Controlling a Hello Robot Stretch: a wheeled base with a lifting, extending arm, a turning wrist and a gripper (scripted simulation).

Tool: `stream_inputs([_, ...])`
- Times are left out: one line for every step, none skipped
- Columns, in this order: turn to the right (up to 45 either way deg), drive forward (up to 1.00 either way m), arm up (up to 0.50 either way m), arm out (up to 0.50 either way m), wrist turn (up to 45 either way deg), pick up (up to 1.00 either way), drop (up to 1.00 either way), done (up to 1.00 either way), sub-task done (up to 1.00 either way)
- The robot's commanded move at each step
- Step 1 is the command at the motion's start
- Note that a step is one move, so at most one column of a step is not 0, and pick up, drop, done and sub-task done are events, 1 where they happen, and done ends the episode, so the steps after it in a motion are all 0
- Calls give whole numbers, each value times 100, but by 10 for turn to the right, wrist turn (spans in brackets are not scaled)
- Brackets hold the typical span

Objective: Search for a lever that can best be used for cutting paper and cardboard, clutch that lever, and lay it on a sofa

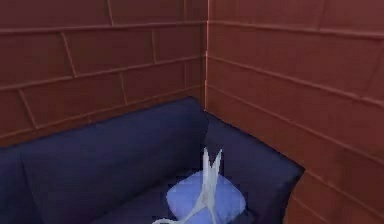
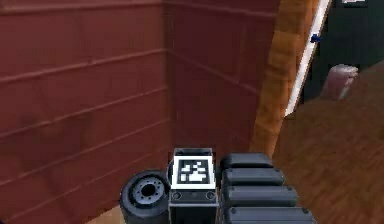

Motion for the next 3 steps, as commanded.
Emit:
stream_inputs([-390,0,0,0,0,0,0,0,0])
stream_inputs([-450,0,0,0,0,0,0,0,0])
stream_inputs([-450,0,0,0,0,0,0,0,0])
